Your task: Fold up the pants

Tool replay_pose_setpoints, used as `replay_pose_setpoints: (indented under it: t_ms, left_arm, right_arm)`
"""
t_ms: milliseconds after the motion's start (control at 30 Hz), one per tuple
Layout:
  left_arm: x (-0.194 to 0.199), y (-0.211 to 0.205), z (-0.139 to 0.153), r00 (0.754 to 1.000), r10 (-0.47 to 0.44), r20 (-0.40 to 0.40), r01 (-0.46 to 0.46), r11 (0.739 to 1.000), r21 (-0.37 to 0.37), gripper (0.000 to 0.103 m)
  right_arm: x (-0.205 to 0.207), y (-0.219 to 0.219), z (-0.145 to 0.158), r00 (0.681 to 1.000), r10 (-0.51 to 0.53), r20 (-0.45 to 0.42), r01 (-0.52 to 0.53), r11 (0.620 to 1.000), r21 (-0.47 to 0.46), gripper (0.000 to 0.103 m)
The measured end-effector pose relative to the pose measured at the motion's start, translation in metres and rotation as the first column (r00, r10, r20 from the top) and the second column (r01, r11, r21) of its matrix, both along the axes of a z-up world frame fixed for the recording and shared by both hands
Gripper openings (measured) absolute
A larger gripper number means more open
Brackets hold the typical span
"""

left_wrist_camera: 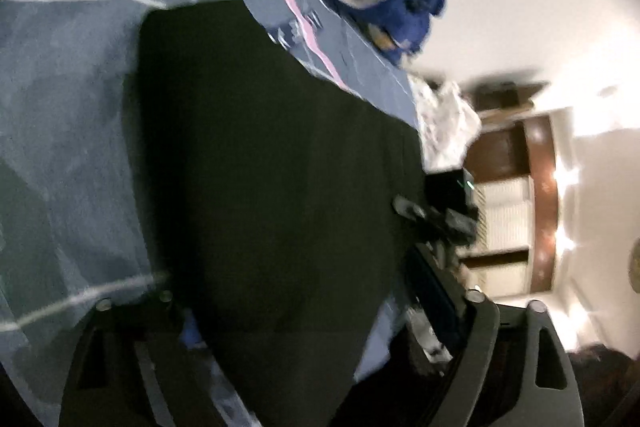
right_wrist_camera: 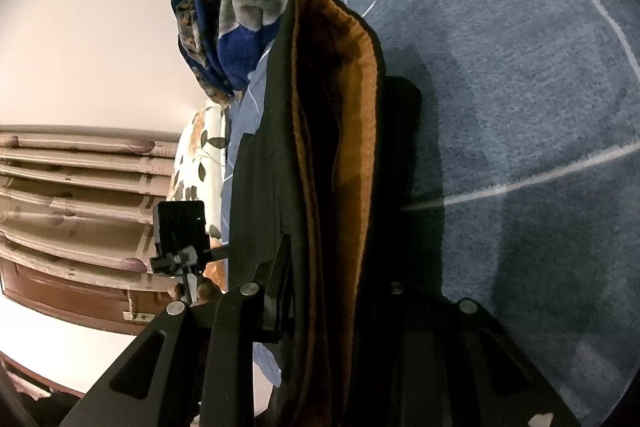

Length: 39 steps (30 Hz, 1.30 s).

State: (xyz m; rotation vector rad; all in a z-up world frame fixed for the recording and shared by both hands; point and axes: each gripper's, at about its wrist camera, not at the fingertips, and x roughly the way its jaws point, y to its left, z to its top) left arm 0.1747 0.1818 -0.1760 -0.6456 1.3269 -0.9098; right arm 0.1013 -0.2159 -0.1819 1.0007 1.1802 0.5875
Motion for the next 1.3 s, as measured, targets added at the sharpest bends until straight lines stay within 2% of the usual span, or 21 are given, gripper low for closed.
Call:
replay_pose_setpoints:
  t_ms: [67, 100, 133, 200, 300, 400, 500, 700, 933, 1200, 1300]
  left_arm:
    - [-0.001, -0.004, -0.004, 0.998, 0.053, 0.039, -0.056, 0.995, 0.087, 0.024]
    - [-0.001, -0.004, -0.008, 0.997, 0.069, 0.046, -0.074, 0.991, 0.113, 0.022]
    - [-0.003, -0.002, -0.01, 0.994, 0.099, 0.041, -0.102, 0.99, 0.097, 0.02]
    - [-0.006, -0.002, -0.01, 0.991, 0.117, 0.058, -0.123, 0.986, 0.112, 0.018]
    - [-0.015, -0.017, 0.006, 0.98, 0.11, 0.168, -0.146, 0.964, 0.223, 0.013]
    - [-0.026, -0.034, 0.023, 0.959, 0.104, 0.262, -0.189, 0.928, 0.321, 0.011]
    - [-0.036, -0.047, 0.034, 0.935, 0.092, 0.342, -0.237, 0.881, 0.41, 0.01]
    - [-0.041, -0.053, 0.05, 0.911, 0.13, 0.392, -0.312, 0.837, 0.449, 0.008]
    - [-0.041, -0.066, 0.077, 0.866, 0.082, 0.493, -0.358, 0.79, 0.498, 0.008]
    - [-0.036, -0.068, 0.095, 0.825, 0.065, 0.561, -0.409, 0.754, 0.514, 0.008]
    - [-0.033, -0.067, 0.098, 0.818, 0.064, 0.572, -0.42, 0.746, 0.517, 0.008]
  right_arm:
    - [0.0, 0.0, 0.0, 1.0, 0.003, 0.001, -0.003, 1.0, -0.003, 0.025]
    - [0.001, 0.0, 0.001, 1.0, 0.006, 0.003, -0.006, 1.0, -0.006, 0.025]
    - [0.001, 0.0, 0.001, 1.0, 0.009, 0.005, -0.009, 1.0, -0.01, 0.025]
    - [0.001, 0.0, 0.002, 1.0, 0.013, 0.007, -0.013, 1.0, -0.013, 0.026]
    - [0.002, 0.003, 0.004, 1.0, 0.019, 0.013, -0.018, 0.999, -0.033, 0.025]
    - [0.002, 0.006, 0.01, 0.999, 0.025, 0.037, -0.022, 0.998, -0.061, 0.023]
    - [0.003, 0.006, 0.017, 0.998, 0.025, 0.061, -0.022, 0.998, -0.059, 0.022]
    - [0.003, 0.007, 0.023, 0.997, 0.026, 0.077, -0.023, 0.999, -0.041, 0.021]
    - [0.011, 0.013, 0.03, 0.995, 0.031, 0.095, -0.029, 0.999, -0.02, 0.021]
    - [0.023, 0.016, 0.039, 0.992, 0.035, 0.118, -0.034, 0.999, -0.01, 0.021]
    - [0.027, 0.018, 0.043, 0.991, 0.041, 0.125, -0.04, 0.999, -0.01, 0.021]
